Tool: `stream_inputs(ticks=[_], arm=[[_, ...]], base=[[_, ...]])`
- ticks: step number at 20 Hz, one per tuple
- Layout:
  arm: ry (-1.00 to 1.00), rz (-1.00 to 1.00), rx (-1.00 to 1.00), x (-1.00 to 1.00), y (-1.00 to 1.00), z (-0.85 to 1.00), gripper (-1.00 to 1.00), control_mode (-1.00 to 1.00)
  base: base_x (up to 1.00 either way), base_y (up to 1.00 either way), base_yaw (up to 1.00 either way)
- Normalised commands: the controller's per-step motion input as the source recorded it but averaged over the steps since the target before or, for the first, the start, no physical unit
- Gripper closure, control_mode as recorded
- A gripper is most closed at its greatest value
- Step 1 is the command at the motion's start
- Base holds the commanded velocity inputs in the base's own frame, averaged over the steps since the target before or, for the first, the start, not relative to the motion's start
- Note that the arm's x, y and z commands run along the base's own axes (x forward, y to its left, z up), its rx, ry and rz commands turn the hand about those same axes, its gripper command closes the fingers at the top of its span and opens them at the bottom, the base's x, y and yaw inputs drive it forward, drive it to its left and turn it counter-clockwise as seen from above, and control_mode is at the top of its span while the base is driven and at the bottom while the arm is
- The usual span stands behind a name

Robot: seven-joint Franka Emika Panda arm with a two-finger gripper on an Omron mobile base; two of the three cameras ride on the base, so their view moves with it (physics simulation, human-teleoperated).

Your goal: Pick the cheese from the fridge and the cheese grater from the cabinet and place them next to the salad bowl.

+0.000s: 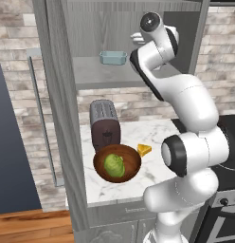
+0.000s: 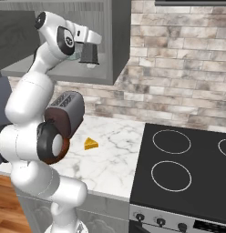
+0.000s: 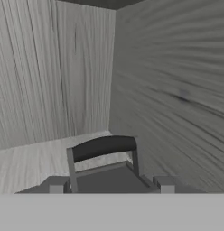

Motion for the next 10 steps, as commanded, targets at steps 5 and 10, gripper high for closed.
stream_inputs(ticks=[5, 10], arm=[[-0.04, 0.00, 0.00, -0.40, 0.16, 0.00, 1.00, -1.00], [-0.07, 0.00, 0.00, -0.46, 0.04, 0.01, 1.00, -1.00]], base=[[0.00, 0.00, 0.00], [0.00, 0.00, 0.00]])
